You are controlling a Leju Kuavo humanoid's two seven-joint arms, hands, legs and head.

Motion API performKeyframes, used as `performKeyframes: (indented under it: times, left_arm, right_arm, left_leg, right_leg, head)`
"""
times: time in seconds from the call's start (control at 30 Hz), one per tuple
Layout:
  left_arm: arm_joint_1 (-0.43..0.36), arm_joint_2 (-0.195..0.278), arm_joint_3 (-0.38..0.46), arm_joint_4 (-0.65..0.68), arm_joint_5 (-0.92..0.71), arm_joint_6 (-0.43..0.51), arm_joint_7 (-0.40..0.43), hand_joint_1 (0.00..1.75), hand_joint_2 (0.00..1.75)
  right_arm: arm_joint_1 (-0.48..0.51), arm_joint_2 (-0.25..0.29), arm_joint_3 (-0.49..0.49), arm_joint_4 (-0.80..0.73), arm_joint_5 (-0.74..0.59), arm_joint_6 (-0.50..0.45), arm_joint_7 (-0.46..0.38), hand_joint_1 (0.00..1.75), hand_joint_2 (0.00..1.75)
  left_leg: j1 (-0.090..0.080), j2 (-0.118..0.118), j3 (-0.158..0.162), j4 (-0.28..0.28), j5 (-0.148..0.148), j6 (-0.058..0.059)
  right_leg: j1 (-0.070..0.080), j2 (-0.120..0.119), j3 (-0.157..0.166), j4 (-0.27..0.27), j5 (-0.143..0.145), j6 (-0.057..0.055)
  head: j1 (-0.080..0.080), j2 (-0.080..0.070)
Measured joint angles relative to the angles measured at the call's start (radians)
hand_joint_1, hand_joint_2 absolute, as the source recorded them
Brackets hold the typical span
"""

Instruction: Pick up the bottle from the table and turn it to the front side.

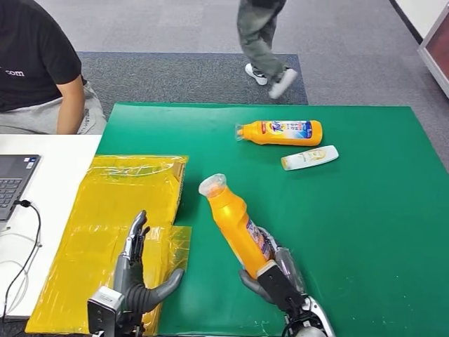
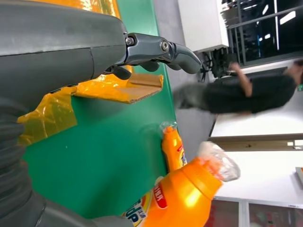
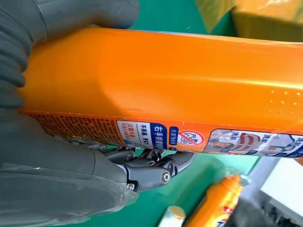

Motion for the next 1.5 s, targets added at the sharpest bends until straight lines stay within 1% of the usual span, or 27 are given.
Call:
performKeyframes:
  times: [0.23, 0.37, 0.8, 1.07, 1.5]
  left_arm:
    - [-0.028, -0.014, 0.002, 0.032, 0.098, -0.062, 0.030, 0.00, 1.75]
    - [-0.050, -0.017, 0.003, 0.074, 0.119, -0.087, 0.019, 0.00, 1.75]
    - [-0.095, -0.031, 0.004, 0.119, 0.098, -0.114, 0.011, 0.00, 1.75]
    - [-0.113, -0.045, 0.004, 0.123, 0.072, -0.127, 0.045, 0.00, 1.75]
    - [-0.164, -0.064, 0.005, 0.150, 0.030, -0.156, 0.066, 0.00, 1.75]
  right_arm:
    - [0.000, -0.003, 0.034, -0.049, -0.079, 0.052, -0.013, 1.75, 1.75]
    - [-0.001, -0.005, 0.047, -0.077, -0.088, 0.058, -0.017, 1.75, 1.75]
    - [-0.007, -0.020, 0.079, -0.103, -0.075, 0.084, -0.031, 1.75, 1.75]
    - [-0.013, -0.022, 0.095, -0.103, -0.053, 0.088, -0.047, 1.75, 1.75]
    - [-0.043, -0.022, 0.108, -0.082, -0.068, 0.123, -0.065, 1.75, 1.75]
  left_leg:
    - [0.000, 0.000, 0.000, 0.000, 0.000, 0.000]
    - [0.000, 0.000, 0.000, 0.000, 0.000, 0.000]
    - [0.000, 0.000, -0.001, 0.000, 0.000, 0.000]
    - [0.000, 0.000, -0.001, 0.000, 0.000, 0.000]
    - [0.000, 0.000, -0.001, 0.001, 0.000, 0.000]
  right_leg:
    - [0.000, 0.000, 0.000, 0.000, 0.000, 0.000]
    - [0.000, 0.000, 0.000, 0.000, 0.000, 0.000]
    - [0.000, 0.000, 0.000, 0.000, 0.000, 0.000]
    - [0.000, 0.000, 0.000, 0.000, 0.000, 0.000]
    - [0.000, 0.000, -0.001, 0.000, 0.000, 0.000]
  head:
    - [0.000, 0.000]
    - [0.000, 0.000]
    - [0.000, 0.000]
    - [0.000, 0.000]
    - [0.000, 0.000]
